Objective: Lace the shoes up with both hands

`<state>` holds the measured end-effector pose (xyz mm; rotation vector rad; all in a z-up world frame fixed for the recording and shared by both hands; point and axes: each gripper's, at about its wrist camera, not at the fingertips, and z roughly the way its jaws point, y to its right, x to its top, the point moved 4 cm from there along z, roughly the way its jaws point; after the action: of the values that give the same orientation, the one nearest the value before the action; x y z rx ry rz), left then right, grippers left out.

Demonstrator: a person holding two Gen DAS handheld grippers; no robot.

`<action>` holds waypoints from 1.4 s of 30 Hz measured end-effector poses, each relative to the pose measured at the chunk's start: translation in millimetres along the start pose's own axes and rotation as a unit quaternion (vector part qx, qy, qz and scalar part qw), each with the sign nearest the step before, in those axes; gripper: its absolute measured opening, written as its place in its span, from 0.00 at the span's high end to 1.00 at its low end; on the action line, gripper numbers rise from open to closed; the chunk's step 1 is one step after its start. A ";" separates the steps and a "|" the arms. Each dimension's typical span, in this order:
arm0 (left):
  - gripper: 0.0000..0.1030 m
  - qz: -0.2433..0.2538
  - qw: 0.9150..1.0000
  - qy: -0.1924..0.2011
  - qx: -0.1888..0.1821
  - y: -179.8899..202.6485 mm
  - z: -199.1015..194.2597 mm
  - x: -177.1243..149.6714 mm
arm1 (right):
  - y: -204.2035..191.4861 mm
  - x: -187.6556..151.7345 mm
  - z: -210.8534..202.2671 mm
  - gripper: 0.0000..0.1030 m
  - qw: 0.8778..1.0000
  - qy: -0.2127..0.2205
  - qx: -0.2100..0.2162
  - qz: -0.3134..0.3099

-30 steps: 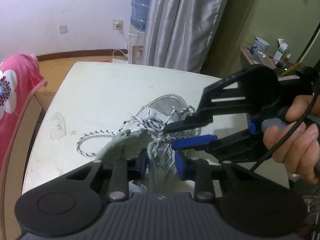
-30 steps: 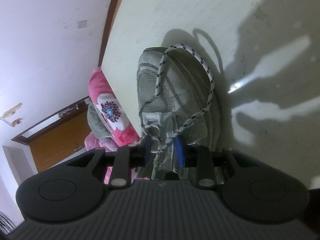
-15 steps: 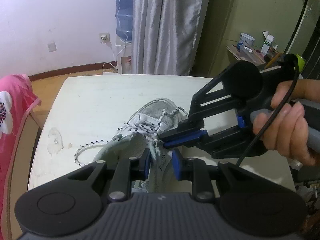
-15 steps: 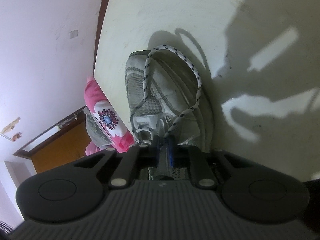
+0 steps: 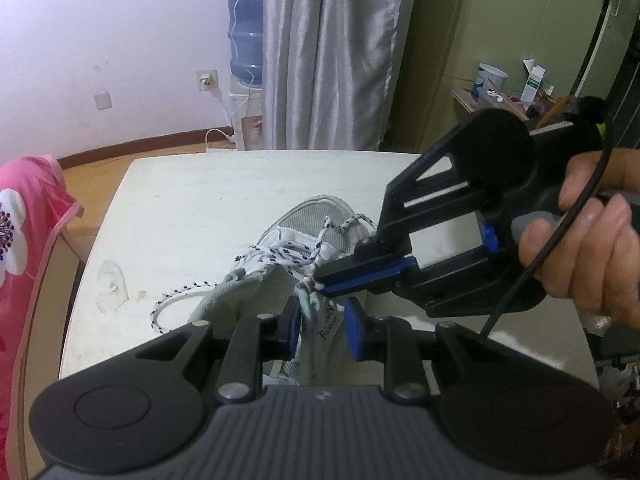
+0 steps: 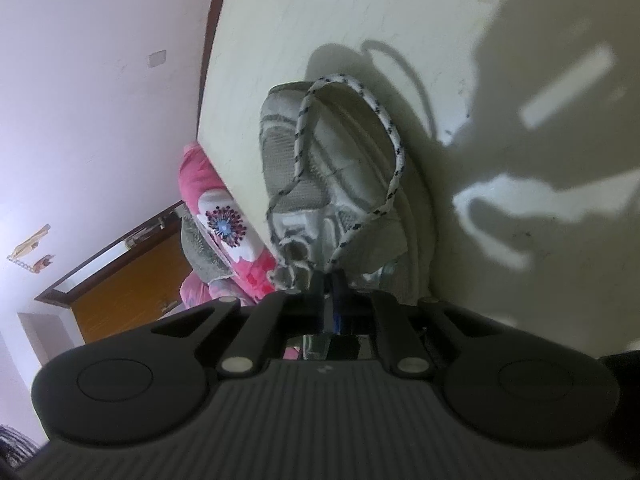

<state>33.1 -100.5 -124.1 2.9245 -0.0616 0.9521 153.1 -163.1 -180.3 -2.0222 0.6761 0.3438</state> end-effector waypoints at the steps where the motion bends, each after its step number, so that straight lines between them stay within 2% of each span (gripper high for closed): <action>1: 0.77 0.001 1.000 0.000 0.001 -0.3 0.2 -0.3 | -2.5 -0.7 1.8 0.98 1.000 -0.002 0.002 -0.002; 7: 0.77 -0.003 1.000 0.000 -0.002 -3.0 1.3 -0.5 | -8.7 -4.6 7.2 0.98 1.000 -0.020 0.010 -0.015; 20: 0.77 0.000 1.000 0.010 -0.018 -4.2 -1.6 -4.4 | -2.9 7.1 -2.4 0.94 1.000 0.002 0.007 0.003; 30: 0.77 0.027 0.999 0.021 -0.028 -0.1 -2.6 -8.8 | -11.6 6.5 -4.5 0.97 0.998 0.013 -0.023 -0.055; 42: 0.77 0.025 0.999 0.027 -0.030 0.2 -3.0 -11.8 | -2.4 5.7 -26.2 0.97 0.998 -0.021 -0.012 -0.059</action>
<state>21.8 -100.3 -128.6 2.8542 -0.1578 1.0159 158.4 -186.4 -168.0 -2.0617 0.5273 0.3247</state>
